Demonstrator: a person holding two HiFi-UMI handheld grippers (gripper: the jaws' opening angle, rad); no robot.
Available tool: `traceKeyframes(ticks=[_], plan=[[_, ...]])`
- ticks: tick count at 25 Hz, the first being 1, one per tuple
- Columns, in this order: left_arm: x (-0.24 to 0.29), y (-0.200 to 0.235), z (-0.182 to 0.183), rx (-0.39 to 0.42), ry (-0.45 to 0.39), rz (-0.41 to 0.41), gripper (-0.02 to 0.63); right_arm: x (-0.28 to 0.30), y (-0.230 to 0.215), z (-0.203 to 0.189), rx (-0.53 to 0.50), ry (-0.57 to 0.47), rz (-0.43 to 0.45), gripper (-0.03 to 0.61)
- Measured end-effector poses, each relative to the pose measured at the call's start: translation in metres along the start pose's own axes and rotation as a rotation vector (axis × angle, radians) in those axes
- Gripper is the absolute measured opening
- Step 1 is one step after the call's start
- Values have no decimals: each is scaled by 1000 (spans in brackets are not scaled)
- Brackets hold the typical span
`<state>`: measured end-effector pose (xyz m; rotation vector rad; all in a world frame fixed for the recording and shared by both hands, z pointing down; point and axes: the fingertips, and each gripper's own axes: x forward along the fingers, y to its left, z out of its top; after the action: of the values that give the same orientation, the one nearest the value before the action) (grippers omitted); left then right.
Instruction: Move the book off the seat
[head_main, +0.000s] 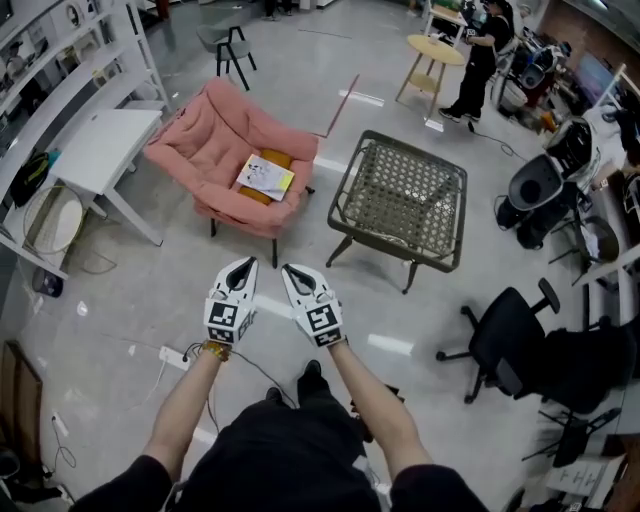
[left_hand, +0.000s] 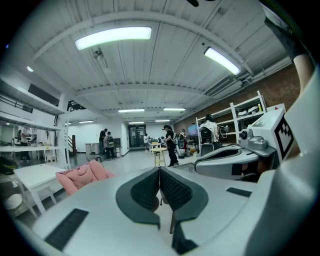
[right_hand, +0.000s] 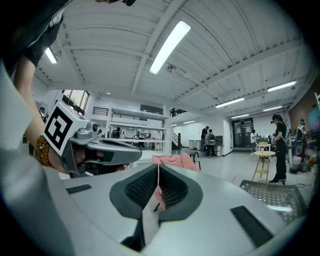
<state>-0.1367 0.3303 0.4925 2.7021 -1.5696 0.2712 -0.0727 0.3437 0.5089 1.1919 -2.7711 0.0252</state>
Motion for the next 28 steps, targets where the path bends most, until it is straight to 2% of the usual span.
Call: traceKeyframes(ticks=[4, 8, 15, 20, 28], plan=[[25, -8, 5, 6, 7, 13, 12, 7, -34, -6, -6, -7, 14, 15], [42, -13, 5, 11, 24, 6, 12, 12, -58, -7, 40, -7, 15, 15], [72, 8, 3, -2, 19, -18, 12, 39, -80, -18, 42, 17, 22, 15], [97, 41, -9, -12, 26, -59, 12, 75, -89, -13, 34, 38, 11, 15], [127, 125, -24, -27, 24, -125, 12, 158, -98, -3, 6, 76, -27, 15]])
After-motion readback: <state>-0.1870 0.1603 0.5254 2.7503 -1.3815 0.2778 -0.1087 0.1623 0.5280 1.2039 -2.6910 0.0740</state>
